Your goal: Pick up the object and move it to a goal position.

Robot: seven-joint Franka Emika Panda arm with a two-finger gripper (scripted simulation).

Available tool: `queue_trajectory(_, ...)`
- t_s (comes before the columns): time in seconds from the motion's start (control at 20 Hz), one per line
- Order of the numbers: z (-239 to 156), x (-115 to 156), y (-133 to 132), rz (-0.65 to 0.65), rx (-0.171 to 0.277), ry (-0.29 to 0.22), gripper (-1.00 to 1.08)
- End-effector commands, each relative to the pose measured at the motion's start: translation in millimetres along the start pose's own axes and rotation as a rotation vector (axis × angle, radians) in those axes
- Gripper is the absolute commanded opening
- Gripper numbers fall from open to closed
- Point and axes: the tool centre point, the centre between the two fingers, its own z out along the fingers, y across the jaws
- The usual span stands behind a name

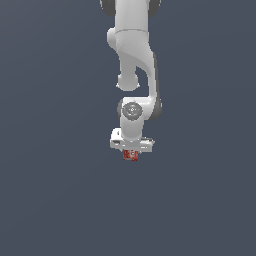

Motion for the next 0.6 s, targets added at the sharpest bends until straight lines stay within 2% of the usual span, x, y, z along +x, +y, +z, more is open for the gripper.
queue_trajectory(0.0,0.9,-0.6,-0.6,-0.001,0.0,-0.001,-1.0)
queue_trajectory(0.55,-17.1,-0.8,2.0,-0.002,0.001,-0.001,-1.0)
